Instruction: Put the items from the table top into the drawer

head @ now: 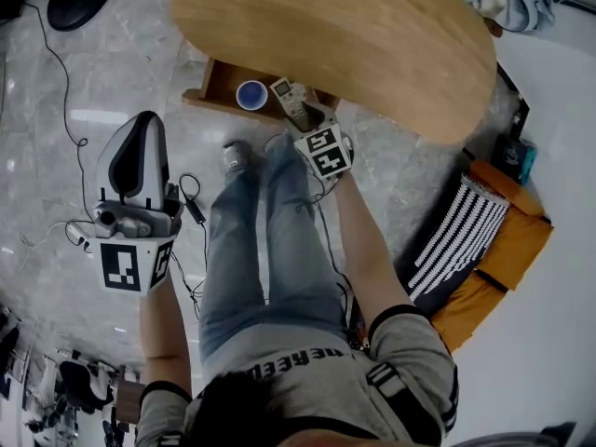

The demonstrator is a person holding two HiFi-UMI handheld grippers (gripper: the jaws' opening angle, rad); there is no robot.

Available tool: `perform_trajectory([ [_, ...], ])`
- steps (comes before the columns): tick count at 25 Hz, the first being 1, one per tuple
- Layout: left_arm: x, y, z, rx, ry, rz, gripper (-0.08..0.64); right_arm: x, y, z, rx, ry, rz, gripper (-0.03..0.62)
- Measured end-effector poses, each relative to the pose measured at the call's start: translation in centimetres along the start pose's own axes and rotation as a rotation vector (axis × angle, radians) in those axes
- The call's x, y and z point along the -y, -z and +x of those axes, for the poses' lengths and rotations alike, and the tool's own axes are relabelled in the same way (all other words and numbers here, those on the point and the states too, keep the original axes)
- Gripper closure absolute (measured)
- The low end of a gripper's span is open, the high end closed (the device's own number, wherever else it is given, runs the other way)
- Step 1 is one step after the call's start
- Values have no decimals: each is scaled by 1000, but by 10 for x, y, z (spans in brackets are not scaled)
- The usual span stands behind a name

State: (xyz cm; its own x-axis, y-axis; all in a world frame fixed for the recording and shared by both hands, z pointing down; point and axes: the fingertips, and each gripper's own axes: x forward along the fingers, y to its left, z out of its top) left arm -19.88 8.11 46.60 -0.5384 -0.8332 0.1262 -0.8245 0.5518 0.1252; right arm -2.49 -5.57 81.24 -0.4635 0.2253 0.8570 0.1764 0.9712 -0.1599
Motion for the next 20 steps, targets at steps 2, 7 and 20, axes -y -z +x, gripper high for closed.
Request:
perform_trajectory([
  [2, 0, 1, 0, 0, -5, -2, 548, -1, 1, 2, -18, -16, -38, 399],
  [7, 1, 3, -2, -5, -16, -7, 548, -1, 14, 2, -79, -19, -72, 399],
  [20, 2, 16, -1, -39, -29, 3, 548, 18, 8, 39, -147, 15, -85, 397],
])
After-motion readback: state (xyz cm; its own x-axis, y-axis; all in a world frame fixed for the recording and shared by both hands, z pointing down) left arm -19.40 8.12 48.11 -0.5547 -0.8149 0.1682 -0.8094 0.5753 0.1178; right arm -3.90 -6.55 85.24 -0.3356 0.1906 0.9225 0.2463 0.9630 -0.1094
